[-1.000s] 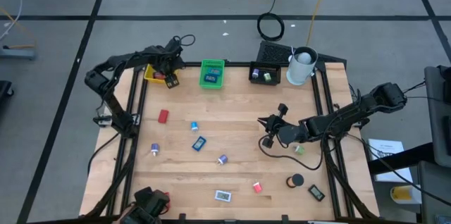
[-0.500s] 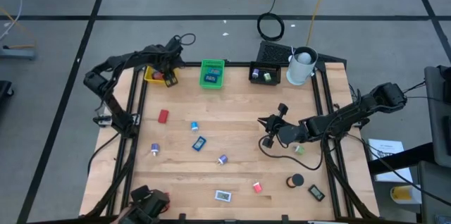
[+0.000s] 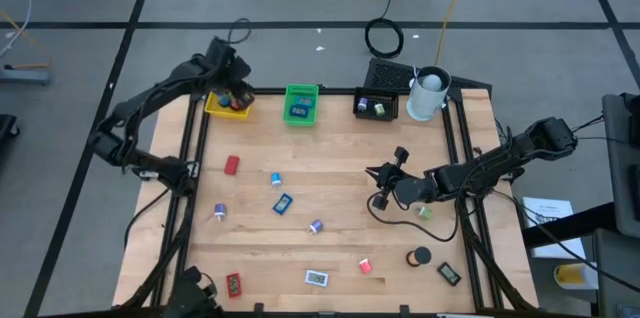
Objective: Pick & Place Office items
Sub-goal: Put the red sand timer into the yellow bin
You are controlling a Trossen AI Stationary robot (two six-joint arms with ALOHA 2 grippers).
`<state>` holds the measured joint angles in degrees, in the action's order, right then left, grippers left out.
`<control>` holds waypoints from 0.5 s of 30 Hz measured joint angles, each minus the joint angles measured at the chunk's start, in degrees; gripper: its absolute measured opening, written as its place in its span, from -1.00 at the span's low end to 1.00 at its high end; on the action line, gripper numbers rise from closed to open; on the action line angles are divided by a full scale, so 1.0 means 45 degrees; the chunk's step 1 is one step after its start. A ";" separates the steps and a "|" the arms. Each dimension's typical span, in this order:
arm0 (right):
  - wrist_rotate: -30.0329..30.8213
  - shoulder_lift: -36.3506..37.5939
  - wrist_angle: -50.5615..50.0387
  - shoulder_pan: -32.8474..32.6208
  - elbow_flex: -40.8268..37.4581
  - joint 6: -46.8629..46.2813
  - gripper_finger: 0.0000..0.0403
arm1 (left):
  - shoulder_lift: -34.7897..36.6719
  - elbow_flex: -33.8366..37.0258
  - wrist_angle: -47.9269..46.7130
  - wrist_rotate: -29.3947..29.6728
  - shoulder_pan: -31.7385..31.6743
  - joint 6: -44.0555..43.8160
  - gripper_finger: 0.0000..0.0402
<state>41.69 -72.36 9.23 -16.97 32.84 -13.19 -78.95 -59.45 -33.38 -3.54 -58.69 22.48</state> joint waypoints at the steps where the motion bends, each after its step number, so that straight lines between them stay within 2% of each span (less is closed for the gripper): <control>1: -0.0004 0.0001 0.0000 -0.0002 0.0000 0.0000 -0.89 | 0.0208 0.0123 0.0406 -0.0325 -0.0032 -0.0040 -0.63; 4: 0.0000 0.0005 0.0000 0.0000 0.0000 0.0000 -0.89 | 0.0502 0.0422 0.0665 -0.0706 -0.0099 -0.0235 -0.72; 8: 0.0000 0.0005 0.0004 0.0000 0.0000 0.0000 -0.89 | 0.0391 0.0643 0.0499 -0.0054 -0.0032 -0.0322 -0.73; 12: 0.0000 0.0000 0.0151 0.0000 0.0000 0.0000 -0.89 | 0.0076 0.0710 0.0786 0.1376 0.0449 -0.0505 -0.53; 15: -0.0002 0.0002 0.0259 0.0000 0.0000 0.0120 -0.89 | -0.0203 0.0691 0.0787 0.1472 0.0682 -0.0858 -0.26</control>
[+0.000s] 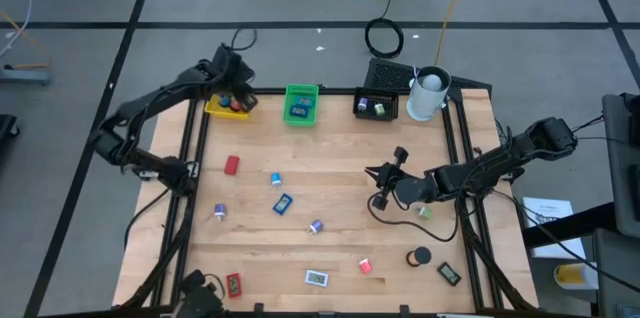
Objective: Pick & Place Office items
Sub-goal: Put the red sand timer into the yellow bin
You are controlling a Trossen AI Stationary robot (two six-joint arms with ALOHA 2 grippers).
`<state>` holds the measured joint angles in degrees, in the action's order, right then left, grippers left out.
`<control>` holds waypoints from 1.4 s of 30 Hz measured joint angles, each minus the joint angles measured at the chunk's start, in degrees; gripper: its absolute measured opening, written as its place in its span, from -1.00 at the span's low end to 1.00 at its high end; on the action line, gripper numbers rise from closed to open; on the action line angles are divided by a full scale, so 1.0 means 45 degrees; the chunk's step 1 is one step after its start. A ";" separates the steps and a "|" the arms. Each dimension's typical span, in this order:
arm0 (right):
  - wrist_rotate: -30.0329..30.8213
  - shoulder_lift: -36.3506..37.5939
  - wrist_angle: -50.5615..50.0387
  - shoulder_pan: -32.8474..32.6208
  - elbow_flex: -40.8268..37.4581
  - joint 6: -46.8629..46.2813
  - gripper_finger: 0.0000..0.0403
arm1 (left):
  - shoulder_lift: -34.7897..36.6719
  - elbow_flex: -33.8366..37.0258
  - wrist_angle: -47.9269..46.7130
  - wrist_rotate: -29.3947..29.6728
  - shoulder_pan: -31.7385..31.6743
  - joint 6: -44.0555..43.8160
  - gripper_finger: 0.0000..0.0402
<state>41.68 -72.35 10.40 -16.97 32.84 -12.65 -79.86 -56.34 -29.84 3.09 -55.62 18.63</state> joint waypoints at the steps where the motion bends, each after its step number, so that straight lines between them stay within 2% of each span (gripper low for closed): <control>1: 0.0000 0.0000 0.0084 0.0000 0.0000 0.0041 -0.89 | -0.0131 0.0000 -0.0015 -0.0059 0.0044 -0.0181 -0.16; 5: -0.0003 0.0003 0.0313 0.0000 0.0000 0.0304 -0.89 | -0.0785 -0.0024 0.0034 0.0074 0.0105 -0.0644 0.25; 8: -0.0281 0.0003 0.0381 0.0005 0.0000 0.0313 -0.89 | -0.1311 -0.0107 0.0270 0.0711 0.0062 -0.0635 0.49; 11: -0.0328 0.0003 0.0378 0.0005 0.0000 0.0313 -0.89 | -0.1593 -0.0128 0.0843 0.0842 0.0068 -0.0635 0.64; 14: -0.0327 0.0003 0.0373 0.0005 0.0000 0.0316 -0.89 | -0.1896 -0.0131 0.1152 0.0774 0.0079 -0.0635 0.68; 22: -0.0328 0.0003 0.0397 0.0005 0.0000 0.0356 -0.89 | -0.2718 -0.0141 0.1208 0.1302 -0.0268 -0.0629 0.54; 30: -0.0328 0.0003 0.0397 0.0005 0.0000 0.0356 -0.89 | -0.2649 -0.0148 0.0839 0.1883 -0.0183 -0.0216 0.34; 42: -0.0328 0.0003 0.0392 0.0005 0.0000 0.0356 -0.89 | -0.2480 -0.2098 -0.4139 0.2900 0.0487 -0.0291 -0.05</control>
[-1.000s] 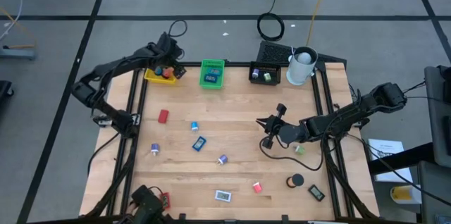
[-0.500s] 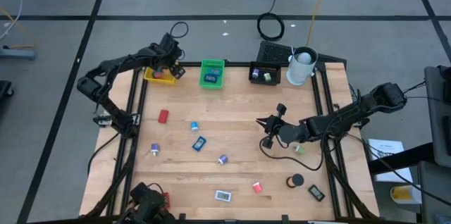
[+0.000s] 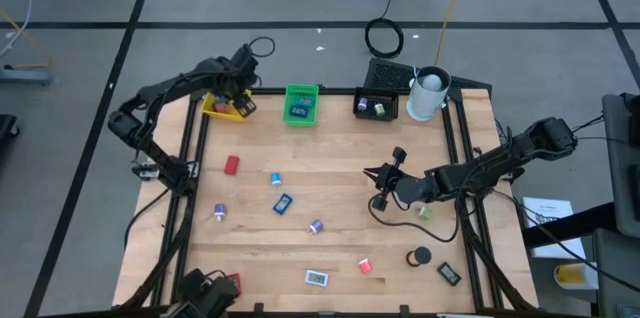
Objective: Pick & Place Office items
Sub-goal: Put the red sand timer into the yellow bin
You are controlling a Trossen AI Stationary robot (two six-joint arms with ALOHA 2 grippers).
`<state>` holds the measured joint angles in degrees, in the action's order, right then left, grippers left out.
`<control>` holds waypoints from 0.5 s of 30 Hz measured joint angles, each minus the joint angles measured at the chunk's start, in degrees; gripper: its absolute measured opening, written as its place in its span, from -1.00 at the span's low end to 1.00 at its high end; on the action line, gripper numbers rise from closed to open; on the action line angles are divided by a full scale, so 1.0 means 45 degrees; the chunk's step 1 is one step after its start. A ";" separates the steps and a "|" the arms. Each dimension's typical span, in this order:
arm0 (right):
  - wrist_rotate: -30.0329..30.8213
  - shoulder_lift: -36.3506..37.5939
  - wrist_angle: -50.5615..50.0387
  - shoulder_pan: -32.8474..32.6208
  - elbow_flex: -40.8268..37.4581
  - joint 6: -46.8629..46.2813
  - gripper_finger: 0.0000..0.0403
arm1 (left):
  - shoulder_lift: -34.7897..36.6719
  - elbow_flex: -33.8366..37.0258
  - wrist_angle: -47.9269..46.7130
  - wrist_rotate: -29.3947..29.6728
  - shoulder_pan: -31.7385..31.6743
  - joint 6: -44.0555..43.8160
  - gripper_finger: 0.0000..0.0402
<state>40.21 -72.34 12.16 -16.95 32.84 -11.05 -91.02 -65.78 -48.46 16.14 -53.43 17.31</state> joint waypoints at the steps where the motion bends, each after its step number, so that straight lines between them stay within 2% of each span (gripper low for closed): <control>1: 0.0000 0.0000 0.0000 0.0000 0.0000 0.0000 -0.89 | 0.0000 -0.0025 -0.0126 0.0005 -0.0009 0.0083 -0.07; 6: 0.0000 0.0000 -0.0001 -0.0005 0.0000 0.0002 -0.89 | -0.0005 0.0358 0.0211 -0.0229 -0.0327 0.0611 -0.05; 15: 0.0000 0.0000 -0.0005 -0.0005 0.0000 0.0053 -0.89 | -0.0493 0.0951 0.0878 -0.0917 -0.1423 0.1157 0.40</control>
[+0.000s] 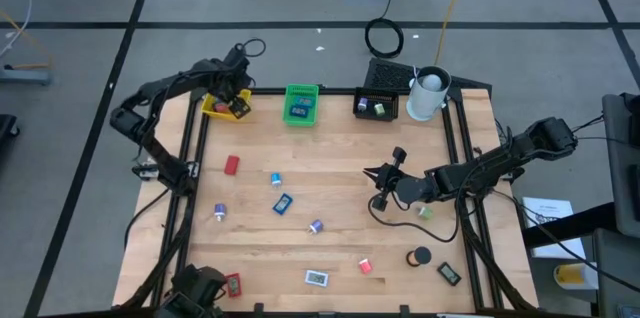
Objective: Pick & Place Office items
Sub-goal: Put the red sand timer into the yellow bin
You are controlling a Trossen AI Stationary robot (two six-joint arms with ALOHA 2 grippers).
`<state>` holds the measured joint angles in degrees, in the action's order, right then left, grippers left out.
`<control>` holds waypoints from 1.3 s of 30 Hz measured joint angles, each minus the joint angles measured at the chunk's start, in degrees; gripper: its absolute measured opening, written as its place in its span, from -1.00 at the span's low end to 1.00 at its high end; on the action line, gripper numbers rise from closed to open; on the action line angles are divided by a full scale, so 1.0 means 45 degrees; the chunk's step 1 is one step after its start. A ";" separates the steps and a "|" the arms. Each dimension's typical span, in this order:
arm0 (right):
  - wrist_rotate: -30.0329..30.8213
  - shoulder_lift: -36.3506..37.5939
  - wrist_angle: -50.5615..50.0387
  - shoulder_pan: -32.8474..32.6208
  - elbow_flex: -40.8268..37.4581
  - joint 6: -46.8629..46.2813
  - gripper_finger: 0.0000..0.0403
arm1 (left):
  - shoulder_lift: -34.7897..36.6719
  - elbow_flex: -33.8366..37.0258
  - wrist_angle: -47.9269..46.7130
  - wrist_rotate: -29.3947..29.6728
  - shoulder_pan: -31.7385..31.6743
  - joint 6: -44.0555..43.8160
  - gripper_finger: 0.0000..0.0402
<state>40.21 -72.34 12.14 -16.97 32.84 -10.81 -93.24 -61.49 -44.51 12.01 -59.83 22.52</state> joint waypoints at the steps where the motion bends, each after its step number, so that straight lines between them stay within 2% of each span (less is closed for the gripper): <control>1: 0.0000 0.0000 0.0000 0.0000 0.0000 -0.0004 -0.89 | -0.0131 0.0000 0.0040 0.0003 -0.0027 0.0115 0.43; 5: 0.0000 0.0000 0.0000 0.0000 0.0000 0.0001 -0.89 | -0.0864 0.0000 0.0483 0.0030 0.0002 0.0513 0.43; 10: -0.0001 0.0000 -0.0002 0.0000 0.0000 0.0069 -0.89 | -0.1691 -0.0005 0.0470 0.0553 0.0052 0.0439 0.31; 17: -0.0005 -0.0002 0.0000 0.0000 0.0000 0.0137 -0.89 | -0.2038 -0.0058 0.0510 0.0677 0.0162 0.0389 0.16; 23: -0.0003 0.0000 0.0000 0.0000 0.0000 0.0137 -0.89 | -0.2034 -0.0039 0.0590 0.0677 0.0164 0.0277 -0.09; 25: -0.0005 0.0000 0.0000 0.0000 0.0000 0.0137 -0.89 | -0.1961 -0.0028 0.0593 0.0788 0.0230 0.0287 -0.20; 30: -0.0005 0.0000 0.0000 0.0000 0.0000 0.0137 -0.89 | -0.1464 0.0046 0.0595 0.0505 0.0228 0.0287 -0.21; 36: -0.0004 0.0000 0.0005 0.0000 0.0000 0.0137 -0.89 | 0.0039 0.0049 0.0417 0.0426 0.0252 0.0313 -0.25; 39: -0.0001 0.0000 0.0005 0.0000 0.0000 0.0137 -0.89 | 0.0952 0.0034 0.0473 0.0097 0.0263 0.0413 -0.33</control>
<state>40.20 -72.34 12.16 -16.97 32.84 -10.20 -88.96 -61.34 -42.38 12.45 -58.65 24.38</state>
